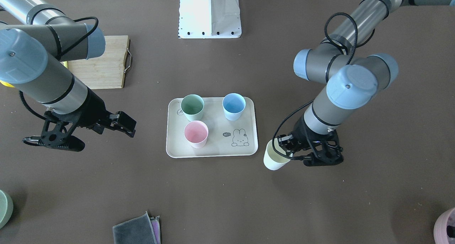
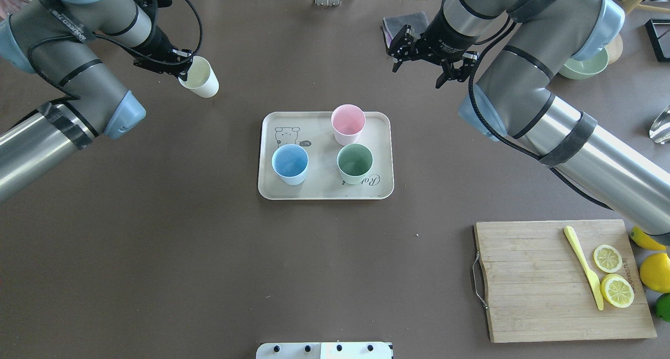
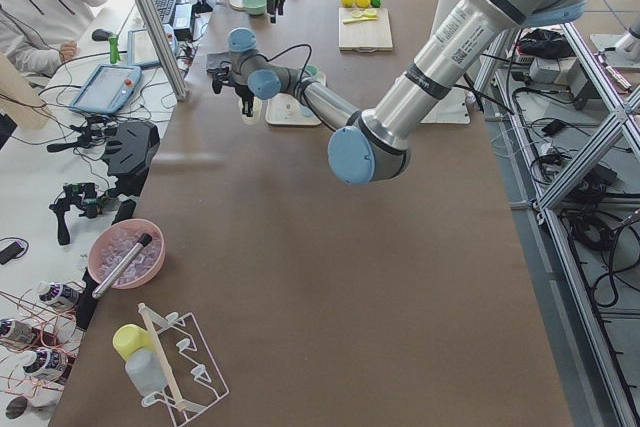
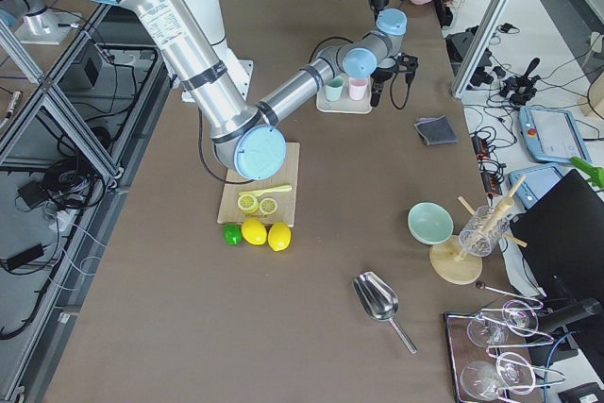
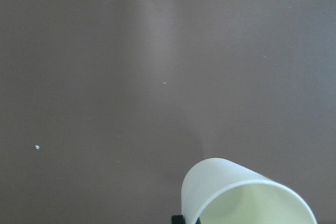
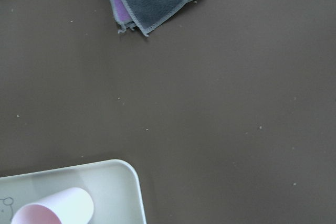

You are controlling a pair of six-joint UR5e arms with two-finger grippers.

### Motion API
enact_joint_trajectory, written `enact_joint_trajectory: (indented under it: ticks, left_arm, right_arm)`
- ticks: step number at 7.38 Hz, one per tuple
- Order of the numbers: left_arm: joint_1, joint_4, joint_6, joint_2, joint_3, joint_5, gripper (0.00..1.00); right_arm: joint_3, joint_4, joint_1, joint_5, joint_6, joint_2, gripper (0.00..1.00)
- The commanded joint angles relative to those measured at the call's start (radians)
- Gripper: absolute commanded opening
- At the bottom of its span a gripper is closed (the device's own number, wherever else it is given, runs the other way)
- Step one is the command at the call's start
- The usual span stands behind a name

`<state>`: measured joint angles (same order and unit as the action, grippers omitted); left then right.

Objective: Place all cups on tray

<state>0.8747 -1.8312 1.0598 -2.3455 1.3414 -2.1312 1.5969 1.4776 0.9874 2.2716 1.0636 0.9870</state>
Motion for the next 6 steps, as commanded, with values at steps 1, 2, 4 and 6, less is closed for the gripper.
enact_joint_trajectory:
  ticks: [1, 2, 4, 6]
  left_arm:
    - [-0.103, 0.046, 0.110, -0.076, 0.013, 0.066, 0.00]
    - [-0.127, 0.046, 0.114, -0.069, 0.013, 0.068, 0.00]
    - [-0.148, 0.081, 0.108, -0.064, 0.025, 0.070, 0.49]
    - [-0.137, 0.160, 0.048, 0.000, 0.158, 0.063, 0.98]
  right_arm:
    - [0.002, 0.007, 0.049, 0.003, -0.120, 0.065, 1.00]
    - [0.003, 0.007, 0.065, 0.003, -0.158, 0.084, 1.00]
    - [0.006, 0.010, 0.076, 0.006, -0.168, 0.088, 1.00]
    - [0.027, 0.071, 0.111, 0.028, -0.177, 0.090, 1.00]
